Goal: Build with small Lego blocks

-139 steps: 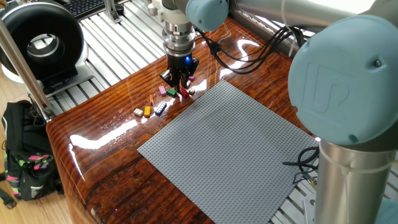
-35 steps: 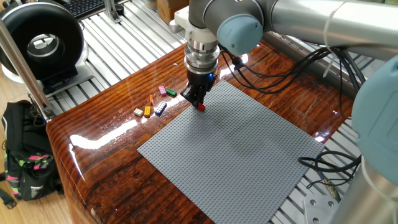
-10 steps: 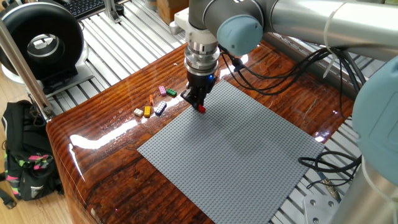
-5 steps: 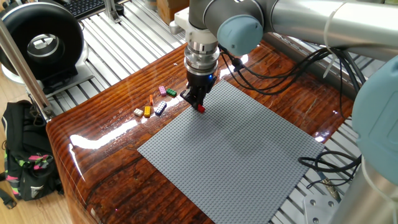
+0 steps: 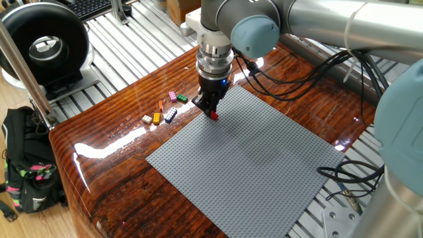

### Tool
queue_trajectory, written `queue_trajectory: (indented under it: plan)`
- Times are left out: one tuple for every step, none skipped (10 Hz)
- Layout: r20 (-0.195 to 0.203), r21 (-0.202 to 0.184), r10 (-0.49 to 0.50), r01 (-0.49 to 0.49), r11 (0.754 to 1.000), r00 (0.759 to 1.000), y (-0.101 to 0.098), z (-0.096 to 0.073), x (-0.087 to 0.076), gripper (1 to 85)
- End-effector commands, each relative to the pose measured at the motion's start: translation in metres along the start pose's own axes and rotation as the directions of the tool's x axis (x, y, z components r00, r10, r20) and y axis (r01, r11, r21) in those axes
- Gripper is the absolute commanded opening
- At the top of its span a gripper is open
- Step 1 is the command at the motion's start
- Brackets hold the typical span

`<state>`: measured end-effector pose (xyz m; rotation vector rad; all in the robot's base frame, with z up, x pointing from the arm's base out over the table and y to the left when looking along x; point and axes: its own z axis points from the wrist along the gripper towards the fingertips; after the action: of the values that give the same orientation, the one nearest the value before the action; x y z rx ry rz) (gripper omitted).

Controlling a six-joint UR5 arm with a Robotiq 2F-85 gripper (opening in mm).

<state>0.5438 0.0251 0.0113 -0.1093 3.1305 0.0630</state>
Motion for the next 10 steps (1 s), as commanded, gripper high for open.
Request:
queue_trajectory:
  plan:
    - [0.005,-0.017,0.014,-0.014,1.000,1.000,0.0036,0.0037,-0.0028,2.0]
    - [0.011,-0.009,0.014,-0.014,1.000,1.000,0.0012,0.0081,-0.0051,2.0]
    - [0.011,-0.014,0.014,-0.014,1.000,1.000,0.0025,0.0061,-0.0049,2.0]
    - [0.013,-0.012,0.013,-0.012,1.000,1.000,0.0024,0.0034,-0.0048,2.0]
    - [0.013,-0.012,0.013,-0.012,1.000,1.000,0.0024,0.0023,-0.0045,2.0]
    - [0.014,-0.012,0.014,-0.014,1.000,1.000,0.0021,0.0023,-0.0049,2.0]
    - [0.014,-0.012,0.014,-0.014,1.000,1.000,0.0020,0.0029,-0.0050,2.0]
    - [0.014,-0.012,0.014,-0.014,1.000,1.000,0.0020,0.0032,-0.0051,2.0]
    - [0.014,-0.012,0.014,-0.014,1.000,1.000,0.0021,0.0033,-0.0051,2.0]
    - [0.013,-0.010,0.014,-0.014,1.000,1.000,0.0016,0.0040,-0.0046,2.0]
